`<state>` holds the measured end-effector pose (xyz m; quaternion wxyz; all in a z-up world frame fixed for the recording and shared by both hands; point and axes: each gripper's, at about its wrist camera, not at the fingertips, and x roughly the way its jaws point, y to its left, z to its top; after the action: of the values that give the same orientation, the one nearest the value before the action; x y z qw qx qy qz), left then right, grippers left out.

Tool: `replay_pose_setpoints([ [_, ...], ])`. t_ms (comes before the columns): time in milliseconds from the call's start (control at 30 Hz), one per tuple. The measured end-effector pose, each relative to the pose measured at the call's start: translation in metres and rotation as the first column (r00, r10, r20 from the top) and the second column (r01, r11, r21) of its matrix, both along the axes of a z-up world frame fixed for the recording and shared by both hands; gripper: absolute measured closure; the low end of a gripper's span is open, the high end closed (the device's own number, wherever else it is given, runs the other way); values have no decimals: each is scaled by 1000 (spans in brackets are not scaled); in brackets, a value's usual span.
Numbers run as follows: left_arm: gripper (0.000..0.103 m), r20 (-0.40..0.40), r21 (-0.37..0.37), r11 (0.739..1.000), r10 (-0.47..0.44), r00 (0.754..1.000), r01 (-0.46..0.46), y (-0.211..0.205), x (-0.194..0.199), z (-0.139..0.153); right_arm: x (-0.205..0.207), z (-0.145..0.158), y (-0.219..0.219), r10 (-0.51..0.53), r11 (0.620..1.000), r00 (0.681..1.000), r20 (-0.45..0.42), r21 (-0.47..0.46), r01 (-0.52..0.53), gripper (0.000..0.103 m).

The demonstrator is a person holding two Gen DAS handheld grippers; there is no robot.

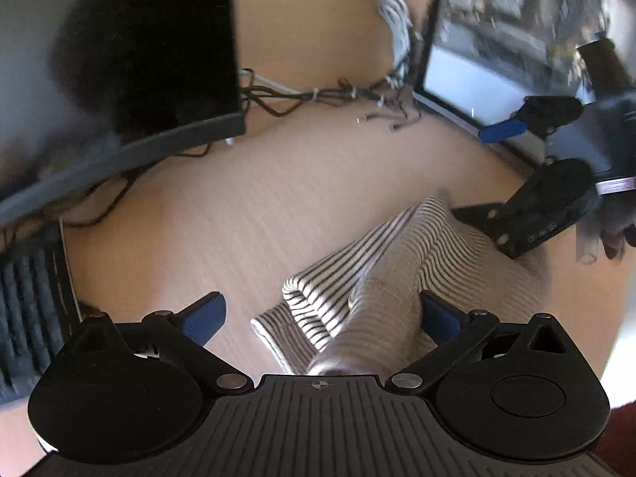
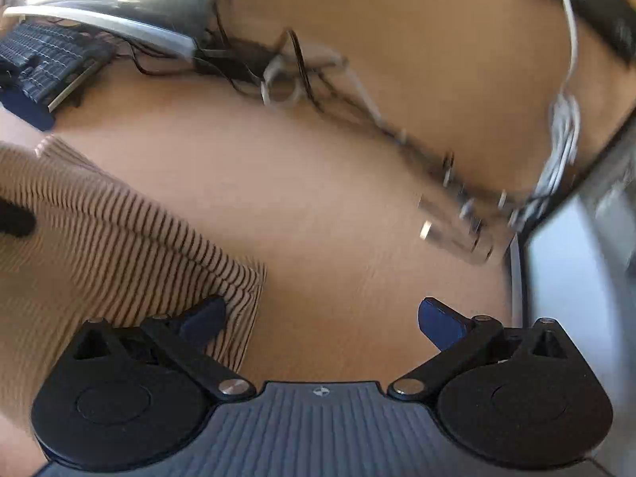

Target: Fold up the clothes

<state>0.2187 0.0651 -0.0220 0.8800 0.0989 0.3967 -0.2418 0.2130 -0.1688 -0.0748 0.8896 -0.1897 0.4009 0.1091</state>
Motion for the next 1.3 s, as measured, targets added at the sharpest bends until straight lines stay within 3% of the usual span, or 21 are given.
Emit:
replay_pose_setpoints([
  [67,0,-4,9,1000,-2,1000,2,-4,5,2,0,0,-8,-41,997,999,-6,71,42,0],
  [267,0,9,-8,995,-95,995,95,-12,6,20,-12,17,-13,-38,991,999,19,131,36,0],
  [333,0,14,-28,992,-127,992,127,-14,8,26,-23,28,-17,-40,977,999,-2,209,40,0],
  [400,0,8,-64,987,-145,989,145,-16,15,28,-34,34,-28,-44,945,996,-75,321,66,0],
  [500,0,-17,-77,984,-160,987,158,-24,26,20,-50,38,-44,-37,866,975,-218,480,140,0],
  [633,0,-84,-99,983,-164,983,156,-31,47,4,-63,8,-52,-28,742,885,-464,583,329,0],
  [767,0,-161,-181,975,-159,974,130,-24,63,-6,-66,-7,-35,10,698,859,-511,619,360,2],
  [833,0,-205,-213,971,-153,967,108,-21,69,-11,-62,-11,-26,31,681,859,-511,640,356,16],
  [867,0,-222,-224,970,-148,964,98,-20,70,-13,-58,-12,-21,30,684,859,-512,637,356,23],
  [967,0,-257,-235,971,-114,960,52,-15,70,-16,-44,-13,-19,9,692,863,-506,626,359,26],
  [1067,0,-285,-232,973,-76,956,8,-7,66,-17,-24,-4,-25,-29,714,887,-460,612,341,27],
  [1300,0,-318,-242,968,-20,948,-60,-2,40,-17,23,4,-7,-49,824,949,-313,525,216,25],
])
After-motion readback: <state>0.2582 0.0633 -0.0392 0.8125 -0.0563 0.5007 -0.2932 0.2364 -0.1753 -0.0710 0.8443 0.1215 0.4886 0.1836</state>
